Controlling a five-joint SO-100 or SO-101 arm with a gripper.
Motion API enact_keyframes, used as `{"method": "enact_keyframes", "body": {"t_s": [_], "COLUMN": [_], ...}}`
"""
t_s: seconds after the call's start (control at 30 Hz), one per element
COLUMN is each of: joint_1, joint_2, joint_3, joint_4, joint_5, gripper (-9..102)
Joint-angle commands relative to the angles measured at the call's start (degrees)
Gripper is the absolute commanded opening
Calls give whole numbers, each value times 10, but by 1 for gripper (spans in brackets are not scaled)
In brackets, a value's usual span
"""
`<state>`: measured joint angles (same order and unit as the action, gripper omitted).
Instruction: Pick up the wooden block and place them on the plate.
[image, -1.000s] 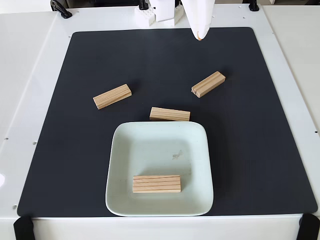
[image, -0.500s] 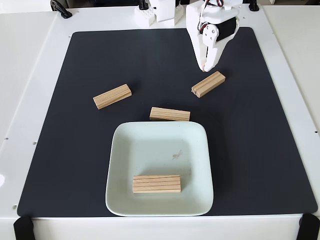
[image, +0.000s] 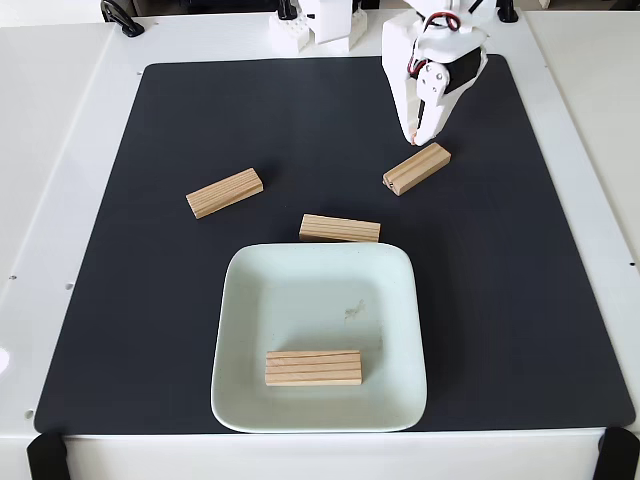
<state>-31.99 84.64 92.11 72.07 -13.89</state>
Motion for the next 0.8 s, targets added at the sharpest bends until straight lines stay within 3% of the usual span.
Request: {"method": "enact_keyframes", "body": {"t_s": [0.0, 0.13, 0.4, 0.77], "joint_1": [3, 5, 11, 11], "joint_2": [9, 9, 10, 10], "joint_3": [4, 4, 6, 33], "joint_4": [-5, -5, 5, 5], "joint_5": [-4, -4, -32, -49], "gripper": [0, 2, 26, 27]}}
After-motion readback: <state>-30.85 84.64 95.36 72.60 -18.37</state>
